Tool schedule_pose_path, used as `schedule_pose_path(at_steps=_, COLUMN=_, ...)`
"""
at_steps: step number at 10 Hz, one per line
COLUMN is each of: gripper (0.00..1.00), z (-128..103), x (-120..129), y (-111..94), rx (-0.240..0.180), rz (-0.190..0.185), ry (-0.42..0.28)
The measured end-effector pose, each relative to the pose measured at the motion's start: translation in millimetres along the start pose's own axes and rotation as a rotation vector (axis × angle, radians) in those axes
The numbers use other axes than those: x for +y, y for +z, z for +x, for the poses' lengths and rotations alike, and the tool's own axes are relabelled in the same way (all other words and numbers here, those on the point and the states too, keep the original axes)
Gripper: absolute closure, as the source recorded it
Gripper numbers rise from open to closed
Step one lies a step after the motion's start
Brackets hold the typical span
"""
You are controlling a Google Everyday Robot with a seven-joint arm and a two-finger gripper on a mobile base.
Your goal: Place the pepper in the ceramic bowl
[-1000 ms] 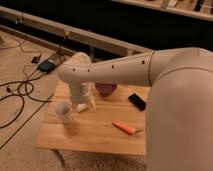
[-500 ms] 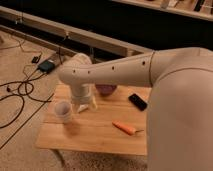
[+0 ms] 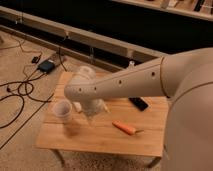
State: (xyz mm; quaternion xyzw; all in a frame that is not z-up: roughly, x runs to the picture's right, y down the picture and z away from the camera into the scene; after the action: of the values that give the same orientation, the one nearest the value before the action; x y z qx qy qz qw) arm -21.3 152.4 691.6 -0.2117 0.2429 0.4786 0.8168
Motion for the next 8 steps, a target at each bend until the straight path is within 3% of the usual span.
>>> schedule_pose_path(at_steps=3, gripper=0.35, z=24, x=-19, y=29, rx=0.001, rz=0.013, ry=-0.095)
schedule_pose_path(at_steps=8, gripper=0.35, z=19, x=-60, y=71, rx=-0.021, rz=-0.038, ry=-0.219)
